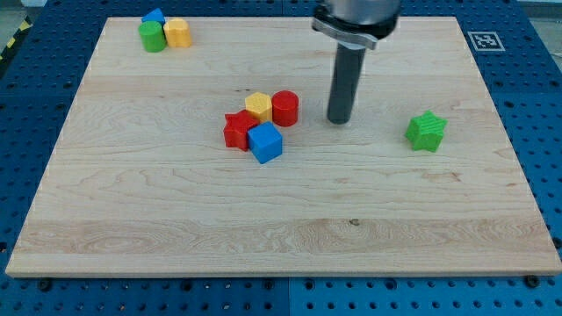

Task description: Slide the red circle and yellow hexagon left a bit

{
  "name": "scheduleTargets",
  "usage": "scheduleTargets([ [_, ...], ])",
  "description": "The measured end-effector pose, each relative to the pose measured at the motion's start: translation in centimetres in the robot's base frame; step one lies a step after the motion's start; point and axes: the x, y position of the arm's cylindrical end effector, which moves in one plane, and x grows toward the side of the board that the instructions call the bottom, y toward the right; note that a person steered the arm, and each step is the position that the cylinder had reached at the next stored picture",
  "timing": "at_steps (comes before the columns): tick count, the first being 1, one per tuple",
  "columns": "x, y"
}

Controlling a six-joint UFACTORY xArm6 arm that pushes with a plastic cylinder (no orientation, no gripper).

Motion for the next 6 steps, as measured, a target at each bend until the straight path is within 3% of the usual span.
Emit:
scheduleTargets([
  [3,-1.1,-6.3],
  [6,-4.5,-7.7],
])
